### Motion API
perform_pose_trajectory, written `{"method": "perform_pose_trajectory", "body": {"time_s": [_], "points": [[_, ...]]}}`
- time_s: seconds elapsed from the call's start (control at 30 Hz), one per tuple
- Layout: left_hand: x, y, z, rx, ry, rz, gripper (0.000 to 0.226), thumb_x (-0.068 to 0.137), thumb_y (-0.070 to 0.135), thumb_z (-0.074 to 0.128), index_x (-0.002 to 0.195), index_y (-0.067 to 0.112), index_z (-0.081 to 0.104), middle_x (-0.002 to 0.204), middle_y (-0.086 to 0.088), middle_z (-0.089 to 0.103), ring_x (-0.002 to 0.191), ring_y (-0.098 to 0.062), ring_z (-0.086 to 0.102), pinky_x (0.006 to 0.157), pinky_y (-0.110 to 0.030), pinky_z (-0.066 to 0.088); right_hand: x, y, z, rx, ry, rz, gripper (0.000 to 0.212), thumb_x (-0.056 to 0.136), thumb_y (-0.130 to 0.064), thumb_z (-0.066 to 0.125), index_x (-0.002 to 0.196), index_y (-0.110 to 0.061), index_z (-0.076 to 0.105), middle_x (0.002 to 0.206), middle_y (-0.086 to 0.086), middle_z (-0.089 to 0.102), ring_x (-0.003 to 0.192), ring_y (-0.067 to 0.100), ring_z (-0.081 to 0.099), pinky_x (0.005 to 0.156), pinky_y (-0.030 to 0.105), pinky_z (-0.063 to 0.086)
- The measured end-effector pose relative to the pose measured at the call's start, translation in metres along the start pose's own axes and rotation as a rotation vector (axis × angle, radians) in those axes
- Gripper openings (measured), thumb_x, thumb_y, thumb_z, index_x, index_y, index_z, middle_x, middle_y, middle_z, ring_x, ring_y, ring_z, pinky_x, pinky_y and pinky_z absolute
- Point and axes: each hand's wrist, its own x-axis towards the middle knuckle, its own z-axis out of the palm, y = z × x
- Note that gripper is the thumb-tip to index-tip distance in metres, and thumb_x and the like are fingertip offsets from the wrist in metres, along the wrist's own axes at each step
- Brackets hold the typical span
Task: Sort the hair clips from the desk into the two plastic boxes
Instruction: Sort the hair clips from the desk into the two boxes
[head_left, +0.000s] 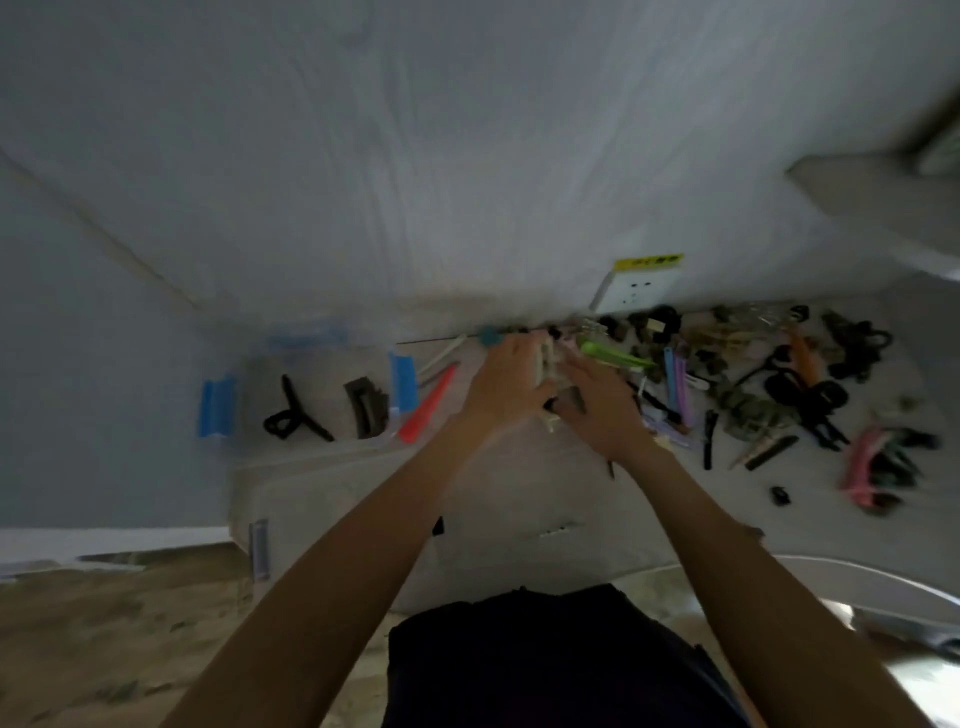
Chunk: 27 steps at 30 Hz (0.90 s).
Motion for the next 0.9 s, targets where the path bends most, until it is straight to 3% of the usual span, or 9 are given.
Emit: {"method": "perform_pose_trajectory", "body": {"time_s": [0.13, 0.23, 0.43, 0.53, 0.6, 0.7, 0.77, 0.83, 0.9], "points": [[0.023, 0.007, 0.035, 0.163, -0.084, -0.068, 0.06, 0.081, 0.026, 0.065, 0.133, 0.011, 0.039, 0.136, -0.016, 0.038, 0.127, -0.034, 0.034, 0.104, -0.041, 0.034, -0.02, 0.021, -0.012, 0.078, 0.064, -0.057, 0.037, 0.085, -0.023, 0.05, 0.117, -0.007, 0.061, 0.129, 0.014, 0.057, 0.122, 0.032, 0.049, 0.104, 0.042, 0.038], [0.024, 0.007, 0.049, 0.296, -0.111, -0.069, 0.063, 0.079, 0.028, 0.069, 0.132, 0.01, 0.039, 0.138, -0.012, 0.034, 0.125, -0.032, 0.036, 0.103, -0.038, 0.037, -0.027, 0.054, -0.026, 0.066, 0.17, 0.039, 0.036, 0.082, -0.022, 0.048, 0.108, -0.003, 0.064, 0.118, 0.019, 0.06, 0.112, 0.038, 0.054, 0.097, 0.045, 0.044], [0.017, -0.002, 0.056, 0.303, -0.039, -0.097, 0.065, 0.078, 0.027, 0.072, 0.134, 0.015, 0.04, 0.142, -0.008, 0.031, 0.122, -0.029, 0.04, 0.099, -0.037, 0.041, -0.021, 0.108, -0.033, -0.109, 0.026, 0.294, 0.049, 0.086, -0.025, 0.056, 0.13, -0.008, 0.047, 0.141, 0.018, 0.041, 0.131, 0.037, 0.035, 0.107, 0.047, 0.035], [0.019, -0.004, 0.058, 0.285, -0.019, -0.119, 0.06, 0.079, 0.026, 0.07, 0.132, 0.017, 0.044, 0.142, -0.009, 0.031, 0.122, -0.029, 0.041, 0.099, -0.035, 0.039, -0.026, 0.126, -0.025, 0.0, 0.025, 0.23, 0.053, 0.088, -0.028, 0.052, 0.135, -0.004, 0.043, 0.148, 0.016, 0.034, 0.135, 0.034, 0.033, 0.11, 0.046, 0.033], [0.018, -0.002, 0.059, 0.27, 0.01, -0.119, 0.052, 0.078, 0.022, 0.07, 0.126, 0.015, 0.051, 0.141, -0.011, 0.034, 0.121, -0.031, 0.044, 0.095, -0.037, 0.042, -0.031, 0.129, -0.029, 0.056, 0.031, 0.179, 0.048, 0.09, -0.027, 0.052, 0.132, -0.004, 0.047, 0.145, 0.015, 0.04, 0.132, 0.032, 0.038, 0.11, 0.041, 0.035], [0.015, 0.001, 0.059, 0.26, 0.071, -0.095, 0.046, 0.074, 0.019, 0.073, 0.116, 0.011, 0.055, 0.138, -0.013, 0.039, 0.109, -0.032, 0.055, 0.079, -0.036, 0.049, -0.049, 0.134, -0.043, 0.052, 0.307, 0.19, 0.034, 0.085, -0.014, 0.052, 0.116, -0.004, 0.06, 0.124, 0.018, 0.058, 0.114, 0.034, 0.054, 0.098, 0.035, 0.045], [0.011, 0.002, 0.056, 0.239, 0.107, -0.077, 0.047, 0.073, 0.019, 0.073, 0.115, 0.009, 0.055, 0.137, -0.012, 0.04, 0.096, -0.032, 0.059, 0.069, -0.036, 0.05, -0.063, 0.143, -0.049, -0.155, 0.459, 0.269, 0.036, 0.076, -0.011, 0.049, 0.11, -0.006, 0.061, 0.116, 0.023, 0.06, 0.109, 0.041, 0.056, 0.092, 0.046, 0.046], [0.007, 0.006, 0.053, 0.181, 0.149, -0.061, 0.046, 0.074, 0.019, 0.073, 0.115, 0.009, 0.054, 0.136, -0.012, 0.041, 0.088, -0.031, 0.06, 0.066, -0.037, 0.053, -0.074, 0.154, -0.051, -0.255, 0.361, 0.389, 0.044, 0.075, -0.01, 0.053, 0.119, -0.008, 0.056, 0.124, 0.029, 0.053, 0.12, 0.048, 0.045, 0.101, 0.058, 0.034], [0.001, 0.013, 0.052, 0.097, 0.186, -0.068, 0.044, 0.076, 0.021, 0.072, 0.114, 0.011, 0.054, 0.133, -0.01, 0.042, 0.091, -0.027, 0.059, 0.069, -0.036, 0.052, -0.079, 0.162, -0.05, -0.224, 0.186, 0.486, 0.058, 0.076, -0.007, 0.063, 0.131, -0.009, 0.046, 0.132, 0.029, 0.046, 0.128, 0.047, 0.035, 0.108, 0.059, 0.022]]}}
